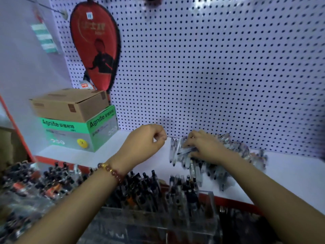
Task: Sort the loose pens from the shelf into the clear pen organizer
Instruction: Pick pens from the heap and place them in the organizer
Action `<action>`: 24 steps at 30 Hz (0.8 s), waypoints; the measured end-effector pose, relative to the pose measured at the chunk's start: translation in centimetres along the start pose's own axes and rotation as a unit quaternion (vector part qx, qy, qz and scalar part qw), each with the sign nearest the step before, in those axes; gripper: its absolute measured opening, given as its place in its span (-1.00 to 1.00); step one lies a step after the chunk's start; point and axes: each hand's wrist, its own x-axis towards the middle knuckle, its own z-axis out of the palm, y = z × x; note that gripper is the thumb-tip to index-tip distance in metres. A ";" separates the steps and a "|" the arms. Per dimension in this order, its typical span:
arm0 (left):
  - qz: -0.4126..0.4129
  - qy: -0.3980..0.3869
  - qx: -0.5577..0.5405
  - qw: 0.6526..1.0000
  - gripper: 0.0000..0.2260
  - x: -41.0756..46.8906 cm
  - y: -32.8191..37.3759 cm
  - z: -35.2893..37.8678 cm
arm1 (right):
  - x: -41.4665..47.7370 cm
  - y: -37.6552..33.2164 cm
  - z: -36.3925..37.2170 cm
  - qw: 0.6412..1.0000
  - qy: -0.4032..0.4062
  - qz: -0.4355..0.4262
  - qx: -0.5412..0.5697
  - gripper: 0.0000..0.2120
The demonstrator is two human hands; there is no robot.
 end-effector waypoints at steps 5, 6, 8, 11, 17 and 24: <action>-0.034 0.028 -0.044 0.998 -0.87 -0.1 -0.7 0.0 | 0.9 -0.9 -0.4 0.998 0.041 -0.043 -0.009 -0.88; -0.040 0.029 -0.049 0.998 -0.86 -0.1 -0.7 0.0 | 1.0 -1.1 -0.4 0.998 0.037 -0.046 -0.010 -0.91; -0.056 0.030 -0.061 0.996 -0.85 0.0 -0.7 0.0 | 0.8 -1.3 -0.8 0.998 0.029 -0.050 -0.003 -0.93; -0.087 0.030 -0.105 0.990 -0.84 0.2 -0.5 0.0 | 0.1 -1.4 -2.6 0.997 0.046 -0.035 0.051 -0.92; -0.169 -0.042 -0.313 0.934 -0.80 0.4 0.7 -0.5 | -1.4 -2.9 -5.6 0.946 0.219 -0.050 0.235 -0.88; -0.196 -0.058 -0.558 0.804 -0.69 0.3 1.0 -1.4 | -0.2 -7.0 -4.9 0.909 0.270 -0.126 0.291 -0.84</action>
